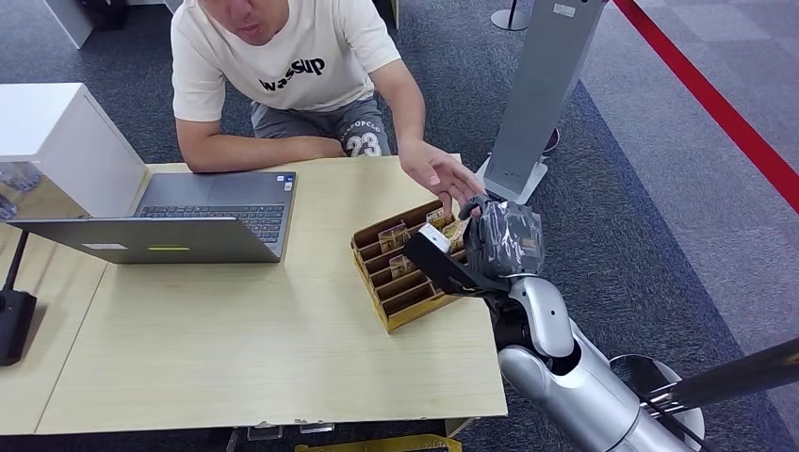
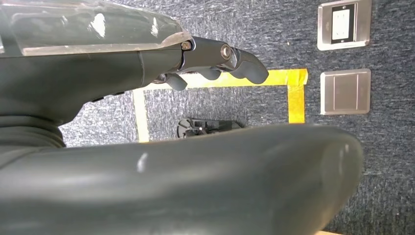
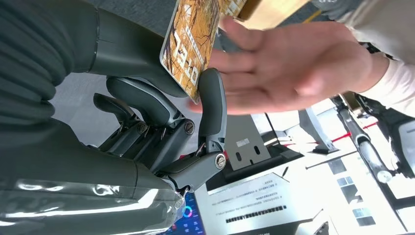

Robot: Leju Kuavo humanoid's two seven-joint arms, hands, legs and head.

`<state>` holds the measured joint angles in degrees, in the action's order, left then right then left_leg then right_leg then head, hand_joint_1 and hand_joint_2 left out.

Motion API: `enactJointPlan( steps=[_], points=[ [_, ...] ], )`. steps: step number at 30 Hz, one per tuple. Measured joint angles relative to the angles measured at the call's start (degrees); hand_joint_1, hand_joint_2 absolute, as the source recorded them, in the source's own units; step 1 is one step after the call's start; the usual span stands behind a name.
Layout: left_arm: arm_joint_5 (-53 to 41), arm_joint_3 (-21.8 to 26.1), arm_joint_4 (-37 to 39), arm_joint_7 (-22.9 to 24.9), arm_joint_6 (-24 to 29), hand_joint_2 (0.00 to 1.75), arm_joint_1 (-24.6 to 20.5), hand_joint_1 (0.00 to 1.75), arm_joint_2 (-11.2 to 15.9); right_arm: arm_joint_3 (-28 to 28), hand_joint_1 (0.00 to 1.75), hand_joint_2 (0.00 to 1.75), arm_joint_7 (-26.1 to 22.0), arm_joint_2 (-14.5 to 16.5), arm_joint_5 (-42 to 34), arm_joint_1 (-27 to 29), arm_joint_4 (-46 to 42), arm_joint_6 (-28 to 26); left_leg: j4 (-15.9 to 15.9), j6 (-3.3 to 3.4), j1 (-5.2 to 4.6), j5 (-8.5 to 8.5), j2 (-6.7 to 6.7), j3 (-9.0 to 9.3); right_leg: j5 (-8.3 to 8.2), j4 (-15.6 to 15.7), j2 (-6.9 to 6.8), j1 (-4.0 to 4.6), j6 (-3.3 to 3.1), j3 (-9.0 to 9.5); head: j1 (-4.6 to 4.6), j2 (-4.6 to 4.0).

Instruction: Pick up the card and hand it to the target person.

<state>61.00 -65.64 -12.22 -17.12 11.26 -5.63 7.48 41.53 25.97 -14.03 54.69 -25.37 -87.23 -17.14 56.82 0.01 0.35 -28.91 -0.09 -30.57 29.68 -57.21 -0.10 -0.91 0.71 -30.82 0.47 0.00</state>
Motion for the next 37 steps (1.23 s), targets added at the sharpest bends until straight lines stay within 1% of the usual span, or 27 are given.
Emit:
enactJointPlan(
  steps=[11,13,16,20,21,23,24,25,29,31,34,37],
  points=[
    [-0.24,0.00,0.00,-0.21,-0.66,0.00,-0.01,0.00,0.00,-1.75,1.73,1.75,-1.54,-0.53,-1.43,1.71,-2.31,-5.64,0.00,0.00,0.00,0.00,0.00,-0.01,0.00,0.00,0.00,0.00,0.00,0.00,0.03,0.00],
    [-0.33,0.00,0.00,-0.30,-0.95,0.00,-0.02,0.00,0.00,-2.15,1.68,1.75,-1.86,-0.53,-1.18,1.93,-2.43,-6.40,0.00,0.00,0.00,0.00,0.00,-0.01,0.00,0.00,0.00,0.00,0.00,0.00,0.01,0.00],
    [-0.51,0.00,0.00,-0.40,-1.47,0.00,-0.02,0.00,0.00,-2.59,1.49,1.75,-2.01,-0.53,-0.94,2.13,-2.60,-6.73,0.00,0.00,0.00,0.00,0.00,-0.01,0.00,0.00,0.00,0.00,0.00,0.00,0.02,0.00],
    [-0.84,0.00,0.00,-0.74,-1.88,0.00,-0.01,0.00,0.00,-2.83,0.08,1.75,-2.02,-0.62,-0.92,2.38,-2.62,-6.75,0.00,0.00,0.00,0.00,-0.01,-0.02,0.00,0.00,-0.01,0.00,0.00,0.00,0.02,0.00],
    [-0.85,0.00,0.00,-0.85,-1.86,0.00,-0.02,0.00,0.00,-2.86,0.00,1.75,-2.02,-0.68,-0.93,2.43,-2.63,-6.75,0.00,0.00,0.00,0.00,-0.01,-0.02,0.00,0.00,-0.01,0.00,0.00,0.00,0.02,0.00],
    [-0.85,0.00,0.00,-0.95,-1.66,0.00,-0.02,0.00,0.00,-3.16,0.00,1.75,-2.46,-0.78,-2.35,2.51,-2.70,-6.68,0.00,0.00,0.00,0.00,0.00,-0.01,0.00,0.00,0.00,0.00,0.00,0.00,0.02,0.00],
    [-0.85,0.00,0.00,-0.95,-1.53,0.00,-0.02,0.00,0.00,-3.38,0.00,1.75,-3.34,-0.80,-4.76,2.56,-2.73,-6.51,0.00,0.00,0.00,0.00,0.00,-0.01,0.00,0.00,0.00,0.00,0.00,0.00,0.02,0.00],
    [-0.84,0.00,0.00,-0.95,-1.40,0.00,-0.02,0.00,0.00,-3.62,0.00,1.75,-4.73,-0.81,-8.63,2.68,-2.75,-6.22,0.00,0.00,0.00,0.00,0.00,-0.02,0.00,0.00,0.00,0.00,0.00,0.00,0.03,0.00],
    [-0.75,0.00,0.00,-0.95,-1.18,0.00,-0.02,0.00,0.00,-4.35,0.00,1.75,-12.50,-0.82,-28.62,3.77,-2.53,-4.60,0.00,0.00,0.00,0.00,-0.01,-0.02,0.00,0.00,-0.01,0.00,0.00,0.00,0.03,0.00],
    [-0.60,0.00,0.00,-0.95,-1.13,0.00,-0.02,0.00,0.00,-4.93,0.00,1.75,-15.88,-0.83,-36.26,4.66,-2.23,-3.88,0.00,0.00,0.00,0.00,-0.01,-0.01,0.00,0.00,-0.01,0.00,0.00,0.00,0.00,0.00],
    [-0.44,0.00,0.00,-0.93,-1.03,0.00,-0.01,0.00,0.00,-6.06,0.00,1.75,-19.42,-0.95,-44.95,6.44,-1.75,-2.90,0.00,0.00,0.00,0.00,-0.01,-0.03,0.00,0.00,-0.02,0.00,0.00,0.00,-0.02,0.00],
    [-0.37,0.00,0.00,-0.88,-0.98,0.00,-0.01,0.00,0.00,-7.10,0.00,1.75,-20.93,-1.24,-49.57,7.97,-1.34,-2.28,0.00,0.00,0.00,0.00,-0.01,-0.04,0.00,0.01,-0.01,0.00,0.00,-0.01,-0.01,0.00]
  ],
)
